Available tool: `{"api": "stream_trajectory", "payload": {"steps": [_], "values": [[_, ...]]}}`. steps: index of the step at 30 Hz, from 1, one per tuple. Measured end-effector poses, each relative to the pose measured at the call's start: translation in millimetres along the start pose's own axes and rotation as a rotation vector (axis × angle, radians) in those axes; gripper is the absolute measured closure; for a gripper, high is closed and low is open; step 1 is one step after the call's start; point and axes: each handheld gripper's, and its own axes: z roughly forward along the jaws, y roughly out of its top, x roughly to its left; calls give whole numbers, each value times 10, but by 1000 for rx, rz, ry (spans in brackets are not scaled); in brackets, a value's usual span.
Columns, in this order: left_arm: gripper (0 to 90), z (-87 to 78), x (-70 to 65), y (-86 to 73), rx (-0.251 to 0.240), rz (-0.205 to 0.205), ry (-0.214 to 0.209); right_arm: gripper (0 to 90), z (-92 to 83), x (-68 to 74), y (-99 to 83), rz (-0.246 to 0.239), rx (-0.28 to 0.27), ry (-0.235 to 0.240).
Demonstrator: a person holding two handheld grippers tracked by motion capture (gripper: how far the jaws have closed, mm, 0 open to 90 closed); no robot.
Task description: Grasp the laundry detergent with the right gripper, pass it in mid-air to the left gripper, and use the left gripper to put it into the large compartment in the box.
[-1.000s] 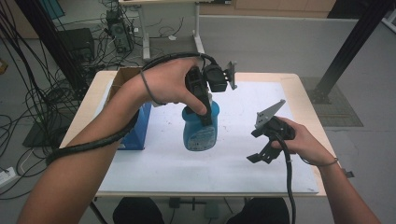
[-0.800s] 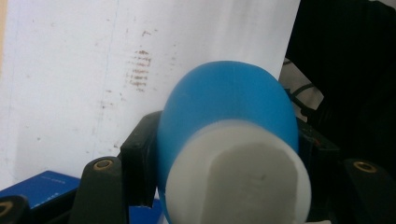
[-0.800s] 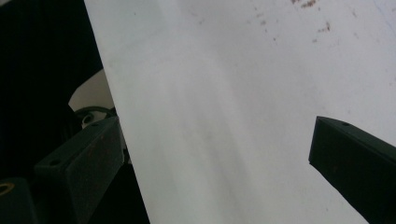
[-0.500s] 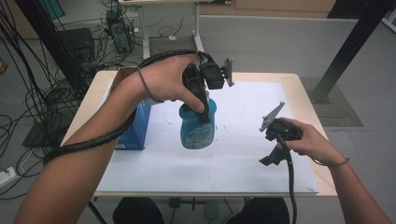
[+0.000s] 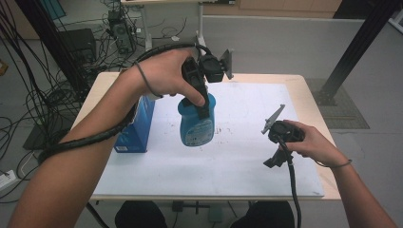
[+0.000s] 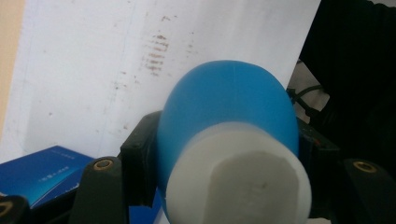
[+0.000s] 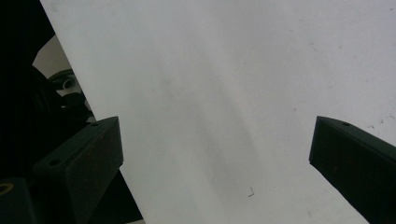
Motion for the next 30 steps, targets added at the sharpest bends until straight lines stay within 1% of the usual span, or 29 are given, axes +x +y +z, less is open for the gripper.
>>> {"api": "stream_trajectory", "payload": {"steps": [5, 6, 8, 9, 11, 14, 18, 22, 24, 28, 30], "values": [[377, -126, 51, 1, -9, -31, 14, 25, 14, -3, 4, -1, -2, 4], [377, -163, 66, 4, -10, -42, 18, 24, 16, -4, 4, 0, -3, 6], [377, -217, 84, 6, -11, -53, 21, 25, 22, -9, 1, 0, -12, 10], [377, -248, 101, 7, -16, -66, 23, 24, 23, -12, -2, 2, -17, 13], [377, -313, 127, 6, -16, -78, 30, 24, 23, -13, -6, 13, -19, 15], [377, -379, 178, 8, -16, -99, 38, 24, 24, -13, -8, 15, -19, 16], [377, -465, 269, -11, -14, -154, 35, 24, 22, -7, -9, 8, -23, 18], [377, -549, 354, -43, -20, -198, 46, 25, 14, 0, -6, 1, -28, 15], [377, -601, 409, -62, -17, -221, 52, 25, 12, 2, -6, 7, -27, 15], [377, -670, 539, -128, -26, -281, 49, 24, 12, -4, -4, 8, -27, 11], [377, -707, 605, -172, -30, -310, 59, 25, 12, -3, -3, 13, -31, 11]]}}
